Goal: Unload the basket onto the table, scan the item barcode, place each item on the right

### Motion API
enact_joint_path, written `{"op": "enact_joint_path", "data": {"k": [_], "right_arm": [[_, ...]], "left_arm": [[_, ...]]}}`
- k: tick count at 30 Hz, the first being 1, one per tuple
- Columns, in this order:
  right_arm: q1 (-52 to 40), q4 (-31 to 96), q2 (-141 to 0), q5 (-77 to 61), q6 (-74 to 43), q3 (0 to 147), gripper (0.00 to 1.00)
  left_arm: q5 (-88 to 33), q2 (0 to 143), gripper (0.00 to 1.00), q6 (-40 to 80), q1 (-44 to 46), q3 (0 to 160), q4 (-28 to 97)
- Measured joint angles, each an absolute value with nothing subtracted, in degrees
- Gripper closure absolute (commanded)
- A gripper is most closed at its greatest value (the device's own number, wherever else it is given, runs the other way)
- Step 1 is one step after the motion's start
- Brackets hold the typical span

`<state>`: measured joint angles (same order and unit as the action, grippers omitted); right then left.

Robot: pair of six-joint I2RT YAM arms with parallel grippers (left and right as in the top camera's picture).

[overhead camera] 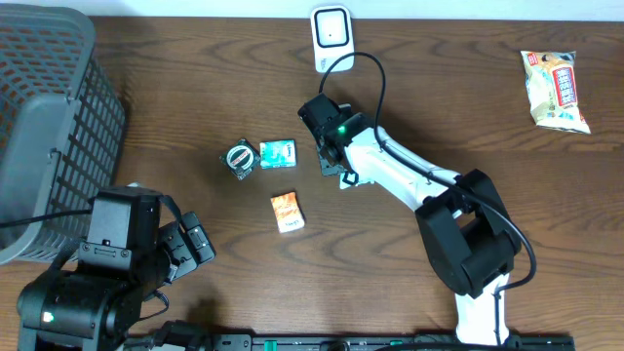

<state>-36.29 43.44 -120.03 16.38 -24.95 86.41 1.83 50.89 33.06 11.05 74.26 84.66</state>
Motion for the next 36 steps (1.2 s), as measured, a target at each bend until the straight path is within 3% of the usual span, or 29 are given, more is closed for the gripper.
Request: {"op": "enact_joint_path", "data": {"k": [5, 11, 19, 32, 36], "right_arm": [[-36.3, 43.5, -121.4, 17.4, -24.8, 86.6, 0.68], [-36.3, 43.8, -121.7, 18.0, -24.1, 87.1, 0.99], [-34.5, 44.3, -121.6, 12.7, -23.1, 88.1, 0.99], [-21.3, 44.1, -120.7, -27.6, -13.3, 88.4, 0.99], [-20.6, 46.7, -120.7, -25.4, -12.1, 88.3, 0.88]], "left_arm": [[1.8, 50.9, 0.02, 33.1, 11.0, 74.3, 84.7], [1.8, 50.9, 0.02, 33.1, 11.0, 74.3, 84.7], [1.8, 50.9, 0.02, 33.1, 11.0, 74.3, 84.7], [1.8, 50.9, 0.02, 33.1, 11.0, 74.3, 84.7], [1.8, 50.9, 0.02, 33.1, 11.0, 74.3, 84.7]]}}
